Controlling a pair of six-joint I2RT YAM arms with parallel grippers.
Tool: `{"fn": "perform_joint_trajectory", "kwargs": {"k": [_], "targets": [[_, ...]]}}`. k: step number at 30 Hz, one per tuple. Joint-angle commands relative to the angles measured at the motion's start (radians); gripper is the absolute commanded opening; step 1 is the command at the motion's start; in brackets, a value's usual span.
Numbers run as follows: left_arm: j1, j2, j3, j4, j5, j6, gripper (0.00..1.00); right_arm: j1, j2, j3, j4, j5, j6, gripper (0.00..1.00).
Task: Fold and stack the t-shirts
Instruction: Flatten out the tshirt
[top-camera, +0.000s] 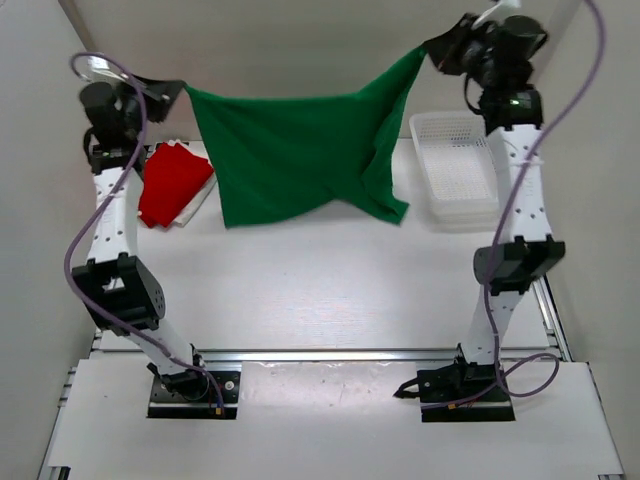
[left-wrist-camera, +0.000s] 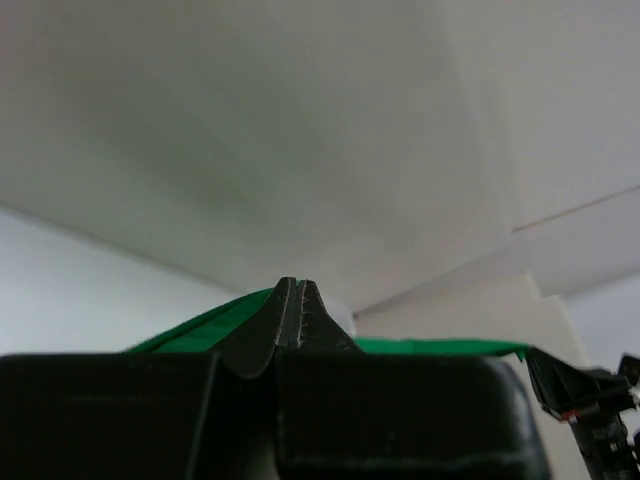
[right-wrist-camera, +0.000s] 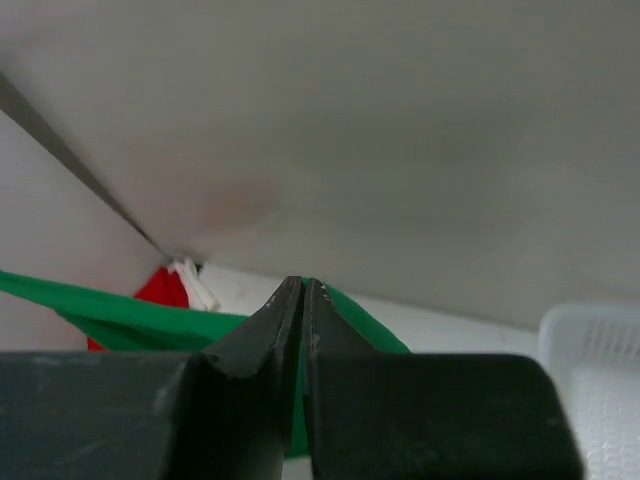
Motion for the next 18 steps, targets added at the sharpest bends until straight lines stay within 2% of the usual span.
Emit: {"fn": "perform_joint_trajectory", "kwargs": {"k": [1,4,6,9,11,13,15,18], "targets": [[0.084,-0.117,0.085,0.091,0.009,-0.068,0.0,-0.03,-0.234,-0.019,0.251,-0.064,0.051,0.0],[0.119,-0.165,0.055,0.073,-0.005,-0.02,0.0,-0.019,-0.267,-0.021,0.136,-0.061,-0.045,0.0],[0.138,-0.247,-0.104,0.125,-0.011,-0.017,0.0,0.016,-0.338,-0.125,0.077,-0.049,-0.111,0.0],[0.159,-0.35,-0.307,0.186,-0.016,-0.005,0.0,0.06,-0.476,-0.509,0.143,-0.017,-0.195,0.0],[0.144,-0.465,-0.505,0.187,-0.059,0.044,0.0,0.077,-0.656,-0.884,0.278,-0.003,-0.225,0.0],[0.13,-0.57,-0.681,0.208,-0.099,0.089,0.0,0.1,-0.766,-1.096,0.306,0.027,-0.234,0.0],[0.112,-0.713,-0.938,0.24,-0.132,0.093,0.0,0.112,-0.888,-1.374,0.364,0.065,-0.199,0.0],[0.104,-0.829,-1.187,0.211,-0.149,0.113,0.0,0.099,-1.022,-1.676,0.404,0.043,-0.104,0.01]]}}
